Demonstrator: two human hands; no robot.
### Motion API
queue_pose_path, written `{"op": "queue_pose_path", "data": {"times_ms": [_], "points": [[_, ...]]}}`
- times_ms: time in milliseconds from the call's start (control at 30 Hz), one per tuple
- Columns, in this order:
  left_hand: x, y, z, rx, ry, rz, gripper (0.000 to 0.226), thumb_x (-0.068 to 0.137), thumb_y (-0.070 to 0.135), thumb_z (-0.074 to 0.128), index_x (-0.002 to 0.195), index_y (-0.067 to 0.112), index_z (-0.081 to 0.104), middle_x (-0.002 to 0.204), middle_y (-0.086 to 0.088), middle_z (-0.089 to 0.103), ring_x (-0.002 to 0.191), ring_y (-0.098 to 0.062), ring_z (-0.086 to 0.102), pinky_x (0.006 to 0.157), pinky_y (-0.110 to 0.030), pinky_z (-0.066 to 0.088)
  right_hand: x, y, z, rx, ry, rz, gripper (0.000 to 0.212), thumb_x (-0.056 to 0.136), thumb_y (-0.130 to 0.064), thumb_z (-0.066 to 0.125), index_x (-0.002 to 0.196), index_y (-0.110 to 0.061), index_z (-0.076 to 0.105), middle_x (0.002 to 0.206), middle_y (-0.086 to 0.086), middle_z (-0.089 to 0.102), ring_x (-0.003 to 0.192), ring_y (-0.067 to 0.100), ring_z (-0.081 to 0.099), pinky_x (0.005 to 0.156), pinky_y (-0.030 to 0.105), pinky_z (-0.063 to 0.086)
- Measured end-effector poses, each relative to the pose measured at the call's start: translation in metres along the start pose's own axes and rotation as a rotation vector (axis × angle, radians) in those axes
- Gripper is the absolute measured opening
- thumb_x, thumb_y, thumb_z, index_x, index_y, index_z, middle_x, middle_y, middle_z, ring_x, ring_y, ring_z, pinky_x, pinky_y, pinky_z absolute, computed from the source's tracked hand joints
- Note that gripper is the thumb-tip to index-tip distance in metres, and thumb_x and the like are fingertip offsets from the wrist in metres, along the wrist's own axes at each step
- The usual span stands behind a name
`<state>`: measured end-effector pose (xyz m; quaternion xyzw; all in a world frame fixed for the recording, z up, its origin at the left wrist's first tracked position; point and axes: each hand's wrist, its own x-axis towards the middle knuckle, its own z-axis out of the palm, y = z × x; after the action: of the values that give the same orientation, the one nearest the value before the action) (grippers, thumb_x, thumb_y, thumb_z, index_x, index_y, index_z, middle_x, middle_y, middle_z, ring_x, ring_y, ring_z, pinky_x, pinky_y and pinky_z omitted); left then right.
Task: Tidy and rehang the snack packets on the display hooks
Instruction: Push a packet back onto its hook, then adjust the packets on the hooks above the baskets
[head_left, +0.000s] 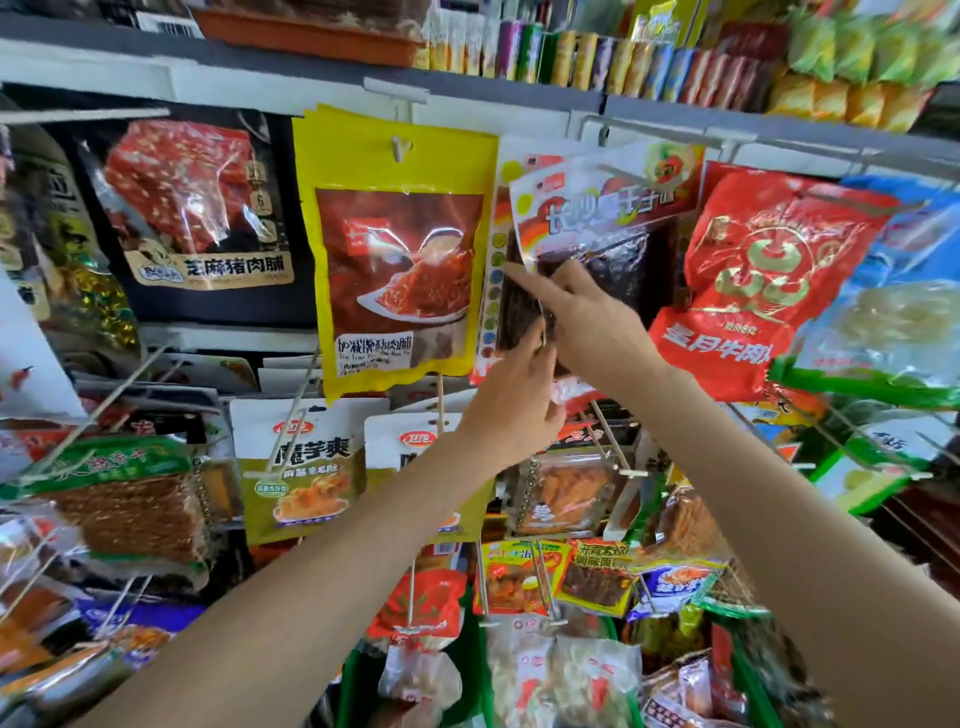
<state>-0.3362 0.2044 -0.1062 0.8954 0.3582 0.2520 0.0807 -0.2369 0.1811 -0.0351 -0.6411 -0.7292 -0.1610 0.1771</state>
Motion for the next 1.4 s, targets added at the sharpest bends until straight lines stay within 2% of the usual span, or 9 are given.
{"op": "queue_pose_path", "data": {"times_ms": [167, 400, 533, 667, 767, 933, 1133, 1267, 1400], "points": [[-0.009, -0.012, -0.011, 0.038, 0.172, 0.048, 0.049, 0.082, 0.007, 0.053, 0.13, 0.001, 0.044, 0.148, -0.018, 0.028, 0.131, -0.033, 0.035, 0.107, -0.041, 0.031, 0.015, 0.009, 0.013, -0.389, -0.253, 0.046, 0.065, 0.091, -0.021, 0.049, 0.144, -0.035, 0.015, 0.119, 0.011, 0.051, 0.098, 0.035, 0.061, 0.069, 0.037, 0.045], [-0.003, -0.041, -0.039, -0.272, 0.106, -0.214, 0.046, 0.085, 0.008, 0.054, 0.129, 0.005, 0.043, 0.136, -0.013, 0.041, 0.127, -0.026, 0.04, 0.1, -0.03, 0.03, 0.012, -0.002, 0.023, 0.024, -0.053, -0.15, 0.049, 0.078, 0.005, 0.047, 0.125, -0.009, 0.055, 0.11, 0.017, 0.059, 0.103, 0.037, 0.051, 0.081, 0.045, 0.047], [-0.022, -0.052, -0.053, -0.225, 0.558, -0.1, 0.039, 0.075, 0.001, 0.048, 0.113, 0.0, 0.053, 0.117, -0.015, 0.05, 0.112, -0.025, 0.046, 0.097, -0.026, 0.034, 0.031, -0.024, 0.014, 0.285, 0.086, -0.109, 0.045, 0.079, 0.006, 0.045, 0.121, -0.004, 0.058, 0.112, 0.02, 0.062, 0.105, 0.037, 0.054, 0.089, 0.041, 0.044], [-0.035, -0.078, -0.09, -0.196, 0.86, -0.344, 0.041, 0.076, 0.004, 0.053, 0.117, 0.003, 0.047, 0.121, -0.015, 0.044, 0.115, -0.028, 0.041, 0.099, -0.034, 0.035, 0.058, -0.044, 0.014, 0.506, -0.001, 0.075, 0.053, 0.085, -0.002, 0.049, 0.137, -0.005, 0.04, 0.132, 0.015, 0.052, 0.123, 0.029, 0.048, 0.101, 0.033, 0.038], [-0.037, -0.107, -0.114, -0.381, 0.657, -0.534, 0.044, 0.086, 0.019, 0.058, 0.126, 0.008, 0.043, 0.125, -0.01, 0.05, 0.118, -0.023, 0.043, 0.099, -0.034, 0.035, 0.07, -0.057, 0.019, 0.667, -0.009, 0.2, 0.068, 0.081, -0.004, 0.052, 0.143, -0.003, 0.023, 0.142, 0.02, 0.035, 0.133, 0.033, 0.034, 0.108, 0.037, 0.032], [-0.043, -0.101, -0.134, -0.232, 0.56, -0.297, 0.03, 0.094, 0.023, 0.048, 0.068, 0.009, 0.053, 0.052, 0.003, 0.038, 0.052, -0.011, 0.037, 0.055, -0.029, 0.027, 0.074, -0.068, 0.019, 0.756, -0.024, 0.267, 0.073, 0.085, -0.01, 0.058, 0.145, -0.006, 0.017, 0.145, 0.016, 0.033, 0.133, 0.029, 0.033, 0.112, 0.039, 0.029], [-0.049, -0.041, -0.159, -0.494, 0.693, -0.031, 0.034, 0.096, 0.015, 0.04, 0.064, 0.026, 0.036, 0.056, 0.009, 0.029, 0.049, -0.002, 0.031, 0.05, -0.018, 0.024, 0.048, -0.07, -0.006, 1.383, -0.138, 0.433, 0.022, 0.093, -0.015, 0.051, 0.114, -0.01, 0.05, 0.079, 0.0, 0.054, 0.06, 0.011, 0.055, 0.057, 0.024, 0.053], [-0.055, -0.023, -0.16, -0.596, 0.632, 0.037, 0.033, 0.096, 0.014, 0.04, 0.064, 0.024, 0.035, 0.057, 0.01, 0.027, 0.051, -0.001, 0.029, 0.052, -0.016, 0.025, 0.028, -0.07, -0.007, 1.456, -0.382, 0.389, 0.02, 0.094, -0.034, 0.05, 0.088, -0.018, 0.059, 0.071, -0.004, 0.06, 0.061, 0.01, 0.056, 0.063, 0.022, 0.046], [-0.065, -0.027, -0.145, -0.613, 0.548, 0.014, 0.033, 0.098, 0.016, 0.039, 0.066, 0.025, 0.034, 0.056, 0.009, 0.027, 0.049, -0.003, 0.03, 0.051, -0.017, 0.025, 0.019, -0.06, -0.008, 1.481, -0.337, 0.463, 0.032, 0.089, -0.035, 0.058, 0.113, -0.014, 0.058, 0.093, 0.0, 0.058, 0.075, 0.012, 0.058, 0.069, 0.023, 0.047]]}}
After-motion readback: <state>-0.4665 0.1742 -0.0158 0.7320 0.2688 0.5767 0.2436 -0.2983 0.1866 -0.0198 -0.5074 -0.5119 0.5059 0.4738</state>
